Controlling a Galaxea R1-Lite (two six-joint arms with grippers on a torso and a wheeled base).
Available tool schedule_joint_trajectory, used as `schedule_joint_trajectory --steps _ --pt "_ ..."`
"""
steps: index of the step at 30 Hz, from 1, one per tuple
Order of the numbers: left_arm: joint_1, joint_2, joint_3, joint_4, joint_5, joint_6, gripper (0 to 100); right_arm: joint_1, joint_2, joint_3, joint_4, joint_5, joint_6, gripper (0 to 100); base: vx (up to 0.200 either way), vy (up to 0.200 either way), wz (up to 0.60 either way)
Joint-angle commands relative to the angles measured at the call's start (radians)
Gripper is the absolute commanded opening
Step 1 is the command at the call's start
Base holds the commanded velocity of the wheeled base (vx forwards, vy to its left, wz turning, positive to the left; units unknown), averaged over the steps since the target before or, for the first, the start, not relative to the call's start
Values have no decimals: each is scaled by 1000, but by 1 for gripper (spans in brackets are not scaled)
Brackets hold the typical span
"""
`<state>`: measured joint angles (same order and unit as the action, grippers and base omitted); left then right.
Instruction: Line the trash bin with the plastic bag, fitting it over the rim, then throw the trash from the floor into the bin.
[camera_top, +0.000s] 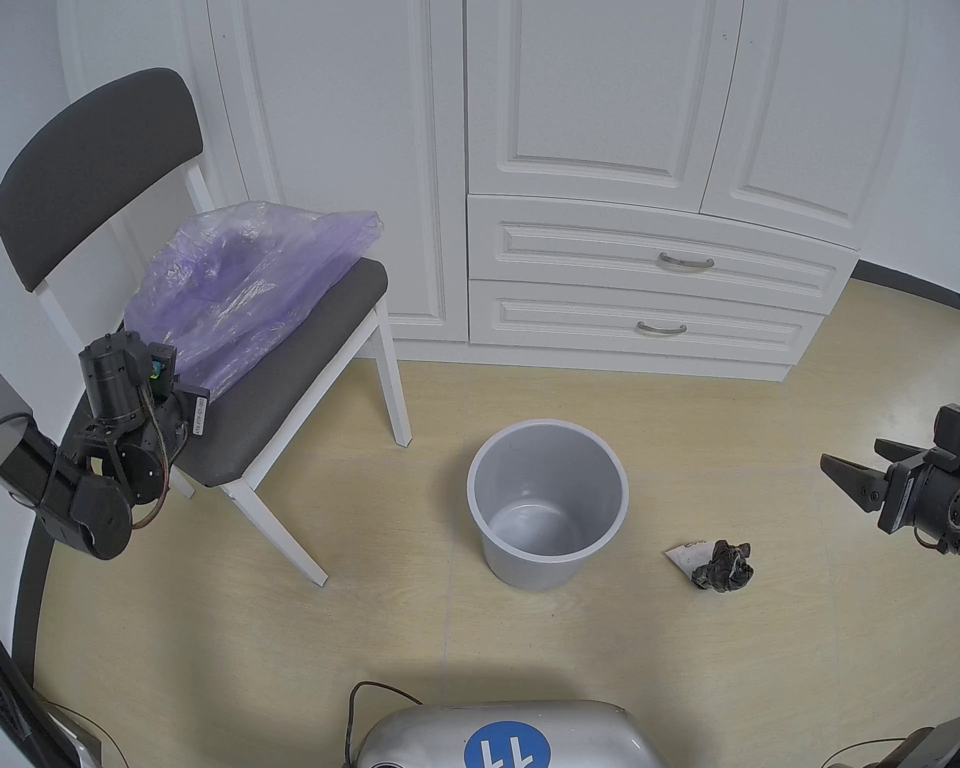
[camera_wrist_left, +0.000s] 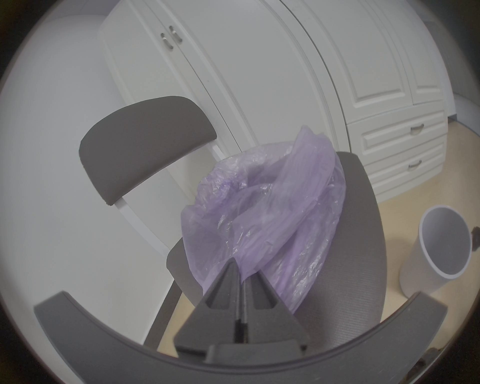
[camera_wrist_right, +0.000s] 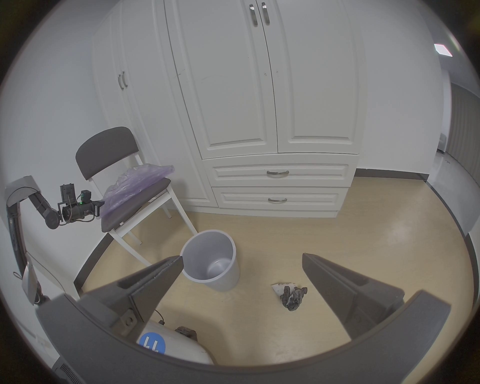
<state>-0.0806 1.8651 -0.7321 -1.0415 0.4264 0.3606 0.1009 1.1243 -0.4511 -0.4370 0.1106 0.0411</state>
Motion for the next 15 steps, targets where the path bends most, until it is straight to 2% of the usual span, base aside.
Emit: schedule_joint_trajectory --steps 1,3,5,7,11,15 --pt "7 -9 108 -91 -20 -31 0 2 -24 12 -2 -2 -17 100 0 0 0" --pt "5 5 148 -190 -20 -35 0 2 -34 14 -2 -2 -33 100 0 0 0" --pt "-1 8 165 -224 -21 -37 0 2 -40 17 0 -2 -38 100 0 0 0" --pt "-2 12 183 -250 -26 -51 0 3 -43 23 0 -2 -38 100 0 0 0" --pt "-10 12 229 -298 -47 -146 0 3 -49 25 -2 -3 -61 100 0 0 0" --pt "-11 -4 241 -302 -77 -164 0 5 -60 23 0 -3 -66 100 0 0 0"
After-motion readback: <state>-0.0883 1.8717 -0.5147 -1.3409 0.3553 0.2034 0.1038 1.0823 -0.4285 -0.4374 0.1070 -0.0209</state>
